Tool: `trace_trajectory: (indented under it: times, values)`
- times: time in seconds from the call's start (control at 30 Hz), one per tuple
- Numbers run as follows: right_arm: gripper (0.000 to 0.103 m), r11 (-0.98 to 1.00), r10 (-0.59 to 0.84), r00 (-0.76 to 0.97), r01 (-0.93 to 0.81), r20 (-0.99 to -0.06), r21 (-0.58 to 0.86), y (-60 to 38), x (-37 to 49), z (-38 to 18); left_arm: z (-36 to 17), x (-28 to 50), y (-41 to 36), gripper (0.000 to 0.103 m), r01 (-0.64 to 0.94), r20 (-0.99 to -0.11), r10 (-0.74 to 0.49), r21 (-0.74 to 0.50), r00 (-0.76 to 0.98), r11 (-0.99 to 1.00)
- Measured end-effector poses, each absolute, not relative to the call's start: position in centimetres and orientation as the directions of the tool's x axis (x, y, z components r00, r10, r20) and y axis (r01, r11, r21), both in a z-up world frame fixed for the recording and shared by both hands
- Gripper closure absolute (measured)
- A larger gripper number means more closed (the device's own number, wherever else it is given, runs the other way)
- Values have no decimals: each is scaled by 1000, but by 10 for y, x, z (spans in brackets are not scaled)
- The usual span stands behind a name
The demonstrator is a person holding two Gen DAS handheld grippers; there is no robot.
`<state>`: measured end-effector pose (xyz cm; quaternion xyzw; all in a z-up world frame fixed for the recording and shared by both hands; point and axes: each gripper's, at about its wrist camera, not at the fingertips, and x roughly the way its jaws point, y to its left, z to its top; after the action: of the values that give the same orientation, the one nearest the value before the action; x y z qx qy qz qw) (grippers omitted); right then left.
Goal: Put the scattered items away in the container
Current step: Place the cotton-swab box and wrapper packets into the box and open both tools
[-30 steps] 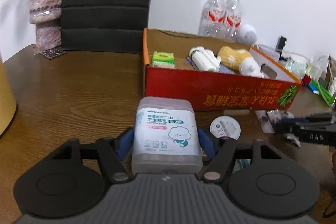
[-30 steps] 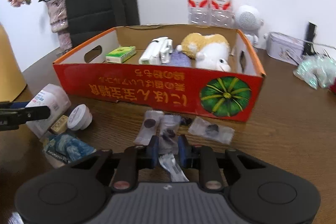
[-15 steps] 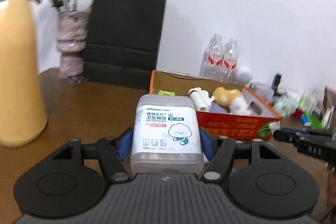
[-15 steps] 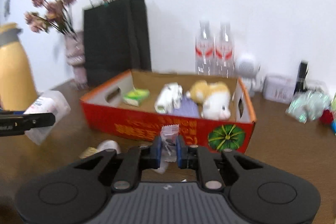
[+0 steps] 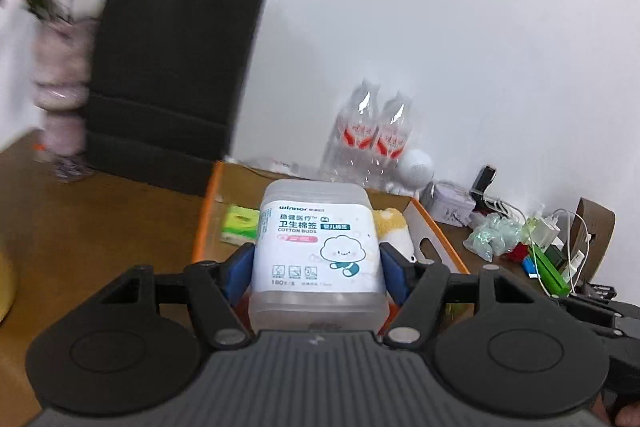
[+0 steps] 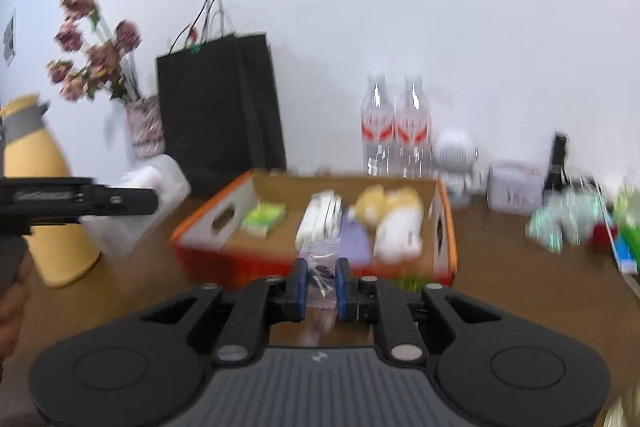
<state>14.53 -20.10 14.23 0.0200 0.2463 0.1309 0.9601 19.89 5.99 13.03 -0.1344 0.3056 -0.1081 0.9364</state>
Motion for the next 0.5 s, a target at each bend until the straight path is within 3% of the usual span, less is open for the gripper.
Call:
trace_trajectory:
  times: [0.07,0.2,0.3,0.5]
  values:
    - [90,961,276,819,-242,-503,134,-201,187,156,123,255,55,37,78,-628,-301,-357,717,931]
    - [90,958,286,737,-216,-613,188,-196,280,155,86,341,37,37,-12,-742,-209,-280,637,960]
    - [90,964,267,672,-176,-691,200,-191,338,133,61,380,35,37,-43,-789,-205,-282,580,959]
    - [90,972,233,555,-156,-798,175,-177,396,81,32,401,20,37,-58,-822,-86,-143,563,988]
